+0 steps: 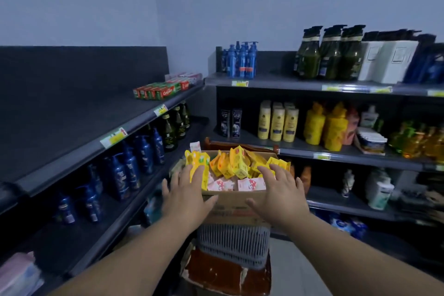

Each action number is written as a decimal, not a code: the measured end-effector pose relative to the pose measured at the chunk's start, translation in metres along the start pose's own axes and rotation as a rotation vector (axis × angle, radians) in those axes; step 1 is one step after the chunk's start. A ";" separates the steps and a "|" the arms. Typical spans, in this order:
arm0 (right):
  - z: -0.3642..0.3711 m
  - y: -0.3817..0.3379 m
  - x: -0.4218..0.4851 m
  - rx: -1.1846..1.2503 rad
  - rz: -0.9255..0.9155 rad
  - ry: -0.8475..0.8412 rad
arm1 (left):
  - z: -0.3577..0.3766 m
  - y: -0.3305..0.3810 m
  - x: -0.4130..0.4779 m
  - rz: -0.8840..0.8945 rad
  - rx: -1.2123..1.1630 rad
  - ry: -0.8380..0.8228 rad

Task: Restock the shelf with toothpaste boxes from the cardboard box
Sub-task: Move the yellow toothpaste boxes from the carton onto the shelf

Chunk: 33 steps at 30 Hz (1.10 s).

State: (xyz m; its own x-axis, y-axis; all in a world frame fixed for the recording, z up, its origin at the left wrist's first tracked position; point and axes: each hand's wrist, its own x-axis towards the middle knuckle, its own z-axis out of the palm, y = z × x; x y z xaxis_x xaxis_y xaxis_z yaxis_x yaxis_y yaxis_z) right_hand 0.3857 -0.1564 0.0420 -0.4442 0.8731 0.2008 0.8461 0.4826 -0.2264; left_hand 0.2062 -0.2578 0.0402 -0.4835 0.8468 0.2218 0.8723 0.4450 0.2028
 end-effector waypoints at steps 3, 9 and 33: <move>0.020 -0.002 0.041 -0.017 0.038 -0.028 | 0.022 -0.017 0.048 0.000 -0.010 -0.036; 0.058 -0.017 0.118 -0.035 0.079 -0.102 | 0.062 -0.057 0.135 0.007 -0.023 -0.094; 0.146 -0.093 0.311 0.201 -0.359 -0.548 | 0.147 -0.090 0.215 -0.298 -0.532 -0.232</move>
State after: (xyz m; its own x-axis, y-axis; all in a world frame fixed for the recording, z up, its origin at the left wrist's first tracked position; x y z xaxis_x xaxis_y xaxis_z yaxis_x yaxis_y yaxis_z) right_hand 0.1261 0.0804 -0.0133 -0.8169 0.5398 -0.2031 0.5708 0.7063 -0.4187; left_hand 0.0341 -0.0729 -0.0709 -0.6190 0.7767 -0.1167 0.5188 0.5159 0.6817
